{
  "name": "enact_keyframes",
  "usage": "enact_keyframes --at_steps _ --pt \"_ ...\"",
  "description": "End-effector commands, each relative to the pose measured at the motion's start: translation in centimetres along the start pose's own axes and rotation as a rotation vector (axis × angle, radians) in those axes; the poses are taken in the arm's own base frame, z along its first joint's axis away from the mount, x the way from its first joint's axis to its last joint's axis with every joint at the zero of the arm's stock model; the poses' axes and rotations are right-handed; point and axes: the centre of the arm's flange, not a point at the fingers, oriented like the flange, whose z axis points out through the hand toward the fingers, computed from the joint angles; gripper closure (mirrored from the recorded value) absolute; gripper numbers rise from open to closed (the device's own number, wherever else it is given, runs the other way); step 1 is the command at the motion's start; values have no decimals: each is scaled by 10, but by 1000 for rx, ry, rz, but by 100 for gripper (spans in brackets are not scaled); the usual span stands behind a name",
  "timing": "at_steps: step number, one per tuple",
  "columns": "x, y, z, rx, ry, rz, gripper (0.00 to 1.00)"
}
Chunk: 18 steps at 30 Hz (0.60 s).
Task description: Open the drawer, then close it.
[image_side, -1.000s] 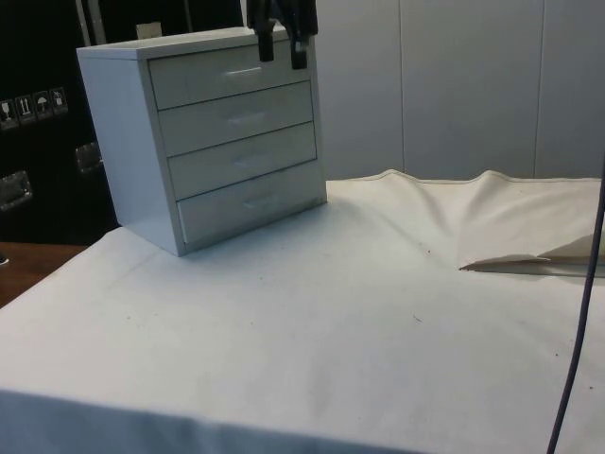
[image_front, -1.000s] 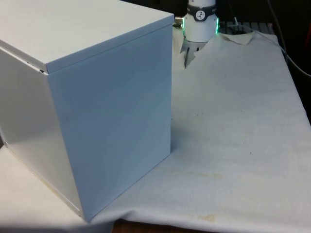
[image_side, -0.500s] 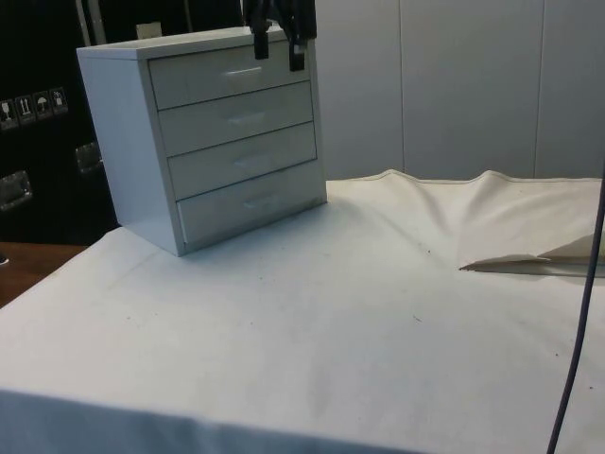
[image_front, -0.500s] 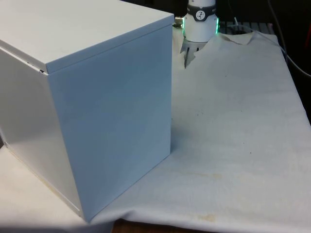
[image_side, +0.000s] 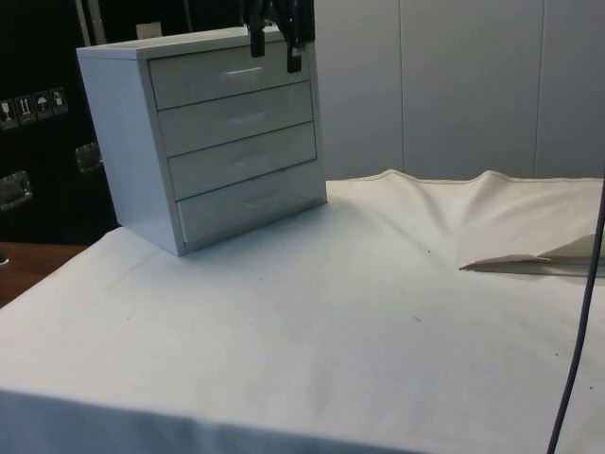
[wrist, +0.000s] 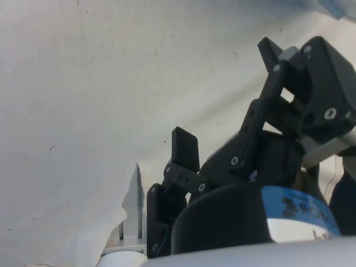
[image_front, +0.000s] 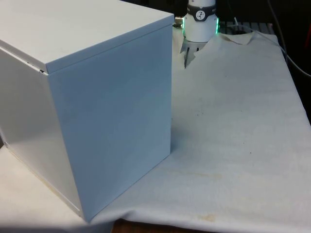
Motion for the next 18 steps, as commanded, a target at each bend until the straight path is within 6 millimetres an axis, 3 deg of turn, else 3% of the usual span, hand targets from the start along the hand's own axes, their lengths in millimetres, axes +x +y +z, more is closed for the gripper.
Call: enact_keyframes --at_steps 1,12,18 --pt "0 1 0 -10 -3 1 0" --pt "-1 2 0 -2 -1 2 0" --pt "-6 13 3 -28 -16 6 0"
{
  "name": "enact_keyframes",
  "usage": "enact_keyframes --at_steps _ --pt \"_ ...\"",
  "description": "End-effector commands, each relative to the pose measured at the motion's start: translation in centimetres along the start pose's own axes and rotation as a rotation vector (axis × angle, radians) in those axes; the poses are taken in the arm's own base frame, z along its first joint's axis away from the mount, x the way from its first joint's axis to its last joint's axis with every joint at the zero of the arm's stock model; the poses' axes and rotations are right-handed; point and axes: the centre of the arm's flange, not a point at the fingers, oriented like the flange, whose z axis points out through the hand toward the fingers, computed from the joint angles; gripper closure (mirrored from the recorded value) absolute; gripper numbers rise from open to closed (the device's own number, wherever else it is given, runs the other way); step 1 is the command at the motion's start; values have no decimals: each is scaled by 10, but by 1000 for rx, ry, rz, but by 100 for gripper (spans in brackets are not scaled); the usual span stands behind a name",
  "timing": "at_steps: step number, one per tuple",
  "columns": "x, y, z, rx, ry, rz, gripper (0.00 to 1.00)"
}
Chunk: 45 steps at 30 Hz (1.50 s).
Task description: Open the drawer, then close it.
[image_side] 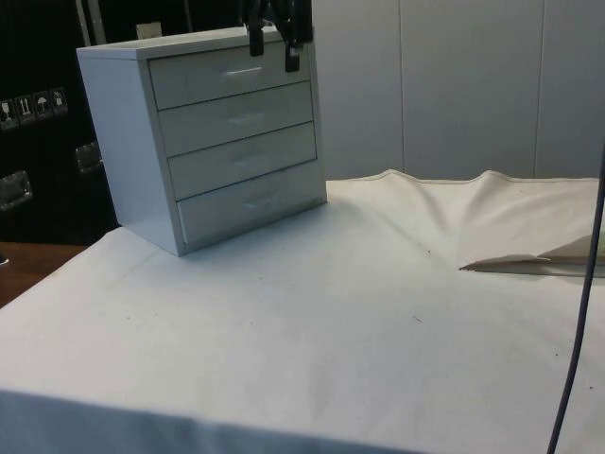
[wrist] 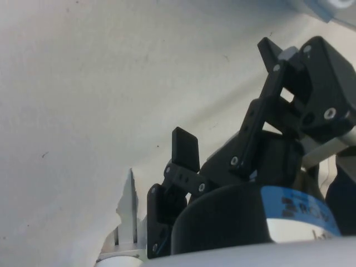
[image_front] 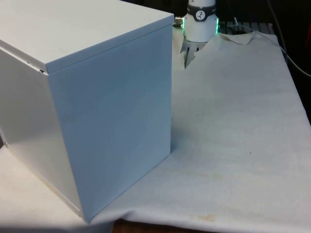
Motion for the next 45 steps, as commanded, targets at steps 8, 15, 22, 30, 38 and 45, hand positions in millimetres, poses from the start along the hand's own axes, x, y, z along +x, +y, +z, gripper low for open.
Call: enact_keyframes --at_steps 8,15,22,30,38,45 --pt "-8 10 6 -50 -12 7 0" --pt "-9 13 10 -74 -1 7 0" --pt "-7 18 15 -138 16 1 0" --pt "-7 24 22 -179 30 -4 0" --pt "-16 27 34 -185 36 4 0" --pt "-20 30 38 -183 29 9 0"
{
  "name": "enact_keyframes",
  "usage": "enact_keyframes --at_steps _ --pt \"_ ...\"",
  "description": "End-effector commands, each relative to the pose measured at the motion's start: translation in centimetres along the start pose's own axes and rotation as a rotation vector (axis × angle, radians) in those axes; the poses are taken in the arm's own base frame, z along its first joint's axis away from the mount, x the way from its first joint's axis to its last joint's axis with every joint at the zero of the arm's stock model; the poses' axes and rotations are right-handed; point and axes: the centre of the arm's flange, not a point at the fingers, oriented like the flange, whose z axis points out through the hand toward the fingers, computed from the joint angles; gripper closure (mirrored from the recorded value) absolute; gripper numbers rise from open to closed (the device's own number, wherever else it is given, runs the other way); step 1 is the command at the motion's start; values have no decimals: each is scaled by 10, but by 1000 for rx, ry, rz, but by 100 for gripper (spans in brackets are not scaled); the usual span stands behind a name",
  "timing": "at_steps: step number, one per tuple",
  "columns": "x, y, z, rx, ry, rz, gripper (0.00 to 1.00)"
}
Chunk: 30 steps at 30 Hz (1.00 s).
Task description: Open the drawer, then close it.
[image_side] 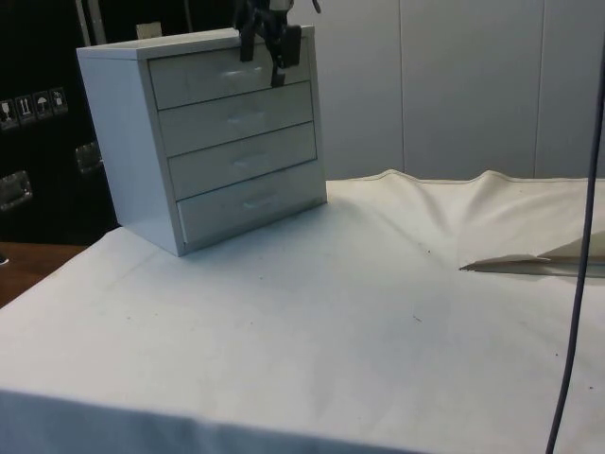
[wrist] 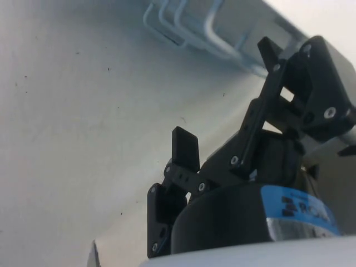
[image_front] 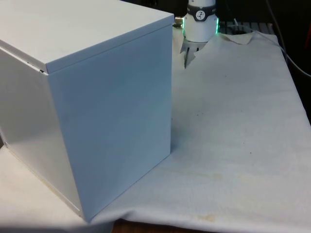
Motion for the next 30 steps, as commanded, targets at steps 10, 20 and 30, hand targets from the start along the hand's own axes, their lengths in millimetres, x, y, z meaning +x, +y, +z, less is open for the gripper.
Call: enact_keyframes --at_steps 10,20,30 --pt "4 3 9 10 1 6 0" --pt "4 -3 13 58 19 17 0" --pt "4 -3 15 86 36 28 0"
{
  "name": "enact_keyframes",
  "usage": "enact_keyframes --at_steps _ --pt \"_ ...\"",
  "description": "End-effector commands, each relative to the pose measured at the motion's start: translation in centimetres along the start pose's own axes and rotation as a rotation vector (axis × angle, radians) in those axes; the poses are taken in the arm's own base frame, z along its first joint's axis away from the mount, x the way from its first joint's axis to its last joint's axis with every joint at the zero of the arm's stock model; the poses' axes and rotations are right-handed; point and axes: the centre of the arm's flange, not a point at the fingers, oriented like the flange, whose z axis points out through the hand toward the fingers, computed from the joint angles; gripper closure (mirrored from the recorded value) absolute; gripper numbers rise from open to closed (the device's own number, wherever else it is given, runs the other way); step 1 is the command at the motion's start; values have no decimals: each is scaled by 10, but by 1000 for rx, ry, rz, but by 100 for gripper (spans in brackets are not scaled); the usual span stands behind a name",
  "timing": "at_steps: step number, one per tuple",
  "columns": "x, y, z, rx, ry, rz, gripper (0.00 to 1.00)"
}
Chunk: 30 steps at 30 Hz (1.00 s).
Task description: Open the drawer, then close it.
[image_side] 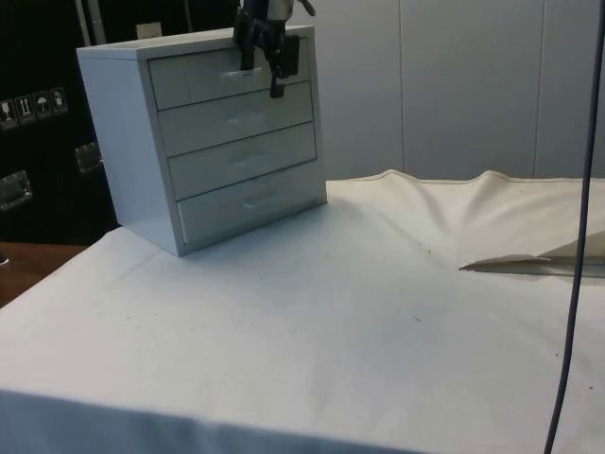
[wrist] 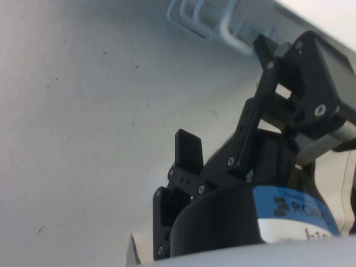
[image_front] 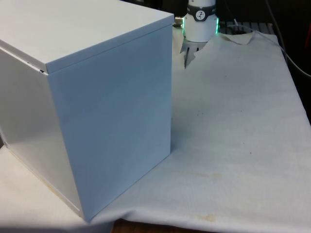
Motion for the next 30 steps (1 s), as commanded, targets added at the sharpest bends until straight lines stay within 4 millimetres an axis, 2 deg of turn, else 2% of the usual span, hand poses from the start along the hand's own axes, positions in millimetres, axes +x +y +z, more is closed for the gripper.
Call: enact_keyframes --at_steps 1,15,19,20,22,28,29,30 --pt "0 0 0 0 0 0 0" --pt "2 1 0 3 6 5 1" --pt "1 4 -2 -10 3 5 21" --pt "4 3 1 -3 6 5 21" --pt "4 4 1 -5 5 6 38" --pt "4 4 1 -7 5 6 68" --pt "3 9 -3 -21 2 6 73" --pt "4 5 1 -8 6 5 78"
